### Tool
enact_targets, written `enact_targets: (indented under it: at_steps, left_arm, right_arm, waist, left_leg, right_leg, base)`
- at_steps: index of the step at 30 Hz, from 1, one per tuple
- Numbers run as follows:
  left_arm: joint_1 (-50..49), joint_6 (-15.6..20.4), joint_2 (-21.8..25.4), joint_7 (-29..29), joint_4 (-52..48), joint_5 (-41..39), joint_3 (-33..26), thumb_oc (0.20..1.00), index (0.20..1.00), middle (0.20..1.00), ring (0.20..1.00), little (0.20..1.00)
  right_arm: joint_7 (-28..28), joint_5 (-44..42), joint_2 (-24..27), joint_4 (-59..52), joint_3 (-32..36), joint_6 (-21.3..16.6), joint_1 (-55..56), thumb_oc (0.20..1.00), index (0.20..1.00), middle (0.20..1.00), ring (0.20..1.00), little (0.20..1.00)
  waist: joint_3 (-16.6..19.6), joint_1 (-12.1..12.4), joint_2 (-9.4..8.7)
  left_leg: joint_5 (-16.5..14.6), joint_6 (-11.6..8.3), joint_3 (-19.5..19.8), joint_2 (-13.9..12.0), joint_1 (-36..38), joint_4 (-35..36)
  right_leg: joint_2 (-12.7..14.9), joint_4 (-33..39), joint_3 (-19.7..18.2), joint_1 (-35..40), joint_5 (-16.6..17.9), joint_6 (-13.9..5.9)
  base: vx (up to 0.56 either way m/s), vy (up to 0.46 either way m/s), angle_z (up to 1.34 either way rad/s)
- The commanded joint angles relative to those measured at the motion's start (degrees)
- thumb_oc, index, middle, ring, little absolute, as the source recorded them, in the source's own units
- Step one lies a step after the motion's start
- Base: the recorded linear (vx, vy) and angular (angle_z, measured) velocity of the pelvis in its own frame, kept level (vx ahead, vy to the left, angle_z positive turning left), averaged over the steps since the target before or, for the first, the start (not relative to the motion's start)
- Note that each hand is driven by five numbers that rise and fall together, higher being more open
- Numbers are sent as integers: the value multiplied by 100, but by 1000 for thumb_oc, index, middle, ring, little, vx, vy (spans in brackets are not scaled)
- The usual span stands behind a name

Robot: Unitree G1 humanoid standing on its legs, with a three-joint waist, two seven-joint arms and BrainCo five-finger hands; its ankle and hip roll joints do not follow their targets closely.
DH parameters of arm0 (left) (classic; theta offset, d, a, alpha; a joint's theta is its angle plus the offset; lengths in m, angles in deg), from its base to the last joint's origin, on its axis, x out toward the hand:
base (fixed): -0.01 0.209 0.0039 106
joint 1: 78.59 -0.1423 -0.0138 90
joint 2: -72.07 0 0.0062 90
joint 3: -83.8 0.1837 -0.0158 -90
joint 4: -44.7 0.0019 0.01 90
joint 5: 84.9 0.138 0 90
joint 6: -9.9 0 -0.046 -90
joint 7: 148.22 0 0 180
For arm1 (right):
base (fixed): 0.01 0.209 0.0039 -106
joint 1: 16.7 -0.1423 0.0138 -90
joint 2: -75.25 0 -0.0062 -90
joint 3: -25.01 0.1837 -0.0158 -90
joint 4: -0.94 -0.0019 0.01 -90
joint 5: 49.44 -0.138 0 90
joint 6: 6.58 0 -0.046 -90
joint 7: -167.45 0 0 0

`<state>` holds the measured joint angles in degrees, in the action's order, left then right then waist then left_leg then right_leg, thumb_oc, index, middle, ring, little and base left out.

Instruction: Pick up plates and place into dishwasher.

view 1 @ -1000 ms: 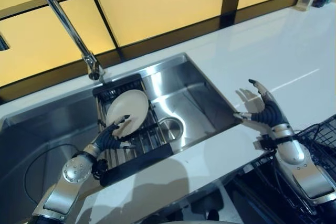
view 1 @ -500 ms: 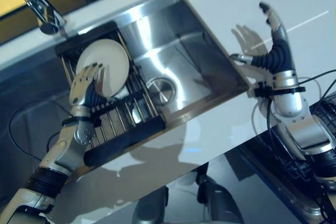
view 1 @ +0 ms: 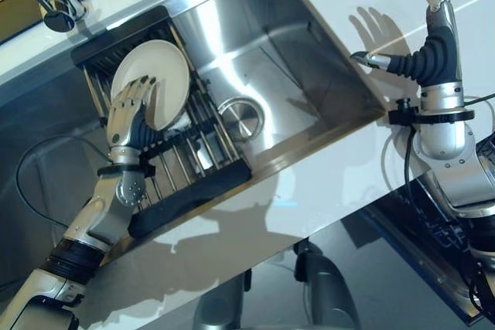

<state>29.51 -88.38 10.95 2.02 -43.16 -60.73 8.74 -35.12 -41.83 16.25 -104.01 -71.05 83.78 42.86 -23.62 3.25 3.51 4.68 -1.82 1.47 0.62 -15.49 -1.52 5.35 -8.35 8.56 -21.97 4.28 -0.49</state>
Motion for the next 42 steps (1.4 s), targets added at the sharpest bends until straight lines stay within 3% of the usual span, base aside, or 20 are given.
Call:
enact_targets:
  at_steps: [1,2,4,9,26,34,42]
  left_arm:
    - [386,-70,-663,3,550,99,508,1000,1000,1000,1000,1000]
    - [397,-78,-685,-38,553,57,498,796,796,796,796,796]
    - [365,-31,-720,-112,563,28,424,200,200,200,200,200]
    - [309,24,-832,-395,613,-131,239,200,200,200,200,200]
    - [-338,148,-1021,-599,626,-353,-83,200,200,200,200,200]
    - [-672,303,-1043,-703,544,-514,-403,200,200,200,200,200]
    - [-1225,599,-1129,-914,239,-564,-1144,200,200,200,200,200]
  right_arm:
    - [23,179,-452,354,-612,59,557,1000,1000,1000,1000,1000]
    - [52,201,-478,359,-585,63,555,1000,1000,1000,1000,1000]
    - [119,214,-500,365,-525,32,584,1000,1000,1000,1000,1000]
    - [276,279,-576,352,-425,-12,681,1000,1000,1000,1000,1000]
    - [333,317,-679,378,-401,-91,1032,1000,1000,1000,1000,1000]
    - [357,359,-747,440,-443,-220,1325,1000,1000,1000,1000,1000]
    - [344,484,-971,396,-351,-330,1837,1000,1000,1000,1000,1000]
  waist:
    - [-588,-311,-52]
    - [-582,-317,-47]
    - [-560,-322,-44]
    - [-471,-324,-39]
    - [8,-148,-157]
    - [448,-43,-190]
    - [1036,145,-250]
  left_leg:
    - [-310,119,41,150,-174,-79]
    - [-309,119,41,159,-165,-77]
    - [-316,117,28,163,-135,-62]
    - [-338,118,35,178,-73,-47]
    - [-479,114,95,147,290,1]
    - [-558,88,107,115,740,129]
    - [-608,53,190,68,1190,271]
  right_leg:
    - [184,378,-124,366,-193,-650]
    - [185,373,-128,367,-193,-651]
    - [194,388,-121,384,-189,-647]
    - [195,392,-118,430,-226,-630]
    - [152,562,96,881,-355,-559]
    - [107,756,213,1392,-448,-517]
    - [40,901,315,1924,-564,-496]
  base:
    - [0,0,0]
    - [0,0,0]
    - [0,0,0]
    - [0,0,0]
    - [0,0,0]
    - [19,-3,3]
    - [32,-34,3]
